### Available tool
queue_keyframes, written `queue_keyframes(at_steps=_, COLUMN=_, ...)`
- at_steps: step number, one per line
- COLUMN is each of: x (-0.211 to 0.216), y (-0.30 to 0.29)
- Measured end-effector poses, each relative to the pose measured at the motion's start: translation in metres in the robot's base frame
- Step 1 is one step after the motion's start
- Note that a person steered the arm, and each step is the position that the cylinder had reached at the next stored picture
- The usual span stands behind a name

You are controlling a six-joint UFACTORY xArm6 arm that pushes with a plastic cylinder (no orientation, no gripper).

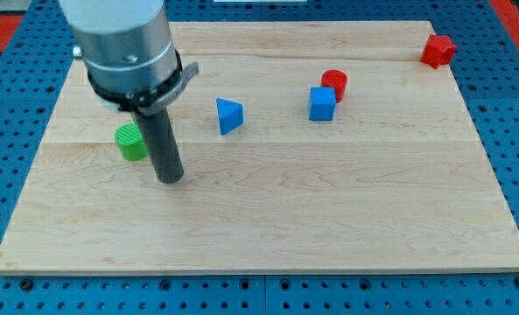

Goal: Push green star slightly left

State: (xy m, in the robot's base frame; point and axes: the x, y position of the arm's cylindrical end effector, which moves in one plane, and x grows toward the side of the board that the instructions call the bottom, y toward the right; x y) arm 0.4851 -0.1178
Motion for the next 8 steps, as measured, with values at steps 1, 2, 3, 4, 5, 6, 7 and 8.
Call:
queue_keyframes(at_steps=1, x=-0.027, y=-0.003)
queue_keyframes(at_steps=2, x=-0.043, y=0.009)
queue_keyframes(at_steps=3, x=-0.068, y=0.009)
queue_keyframes(at_steps=4, x=-0.082, y=0.014)
queue_keyframes(at_steps=5, x=-0.085, y=0.001)
queue_keyframes(at_steps=6, x=-0.087, y=-0.012)
queue_keyframes(at_steps=7, x=-0.087, y=-0.012)
queue_keyframes(at_steps=8, x=-0.087, y=-0.017)
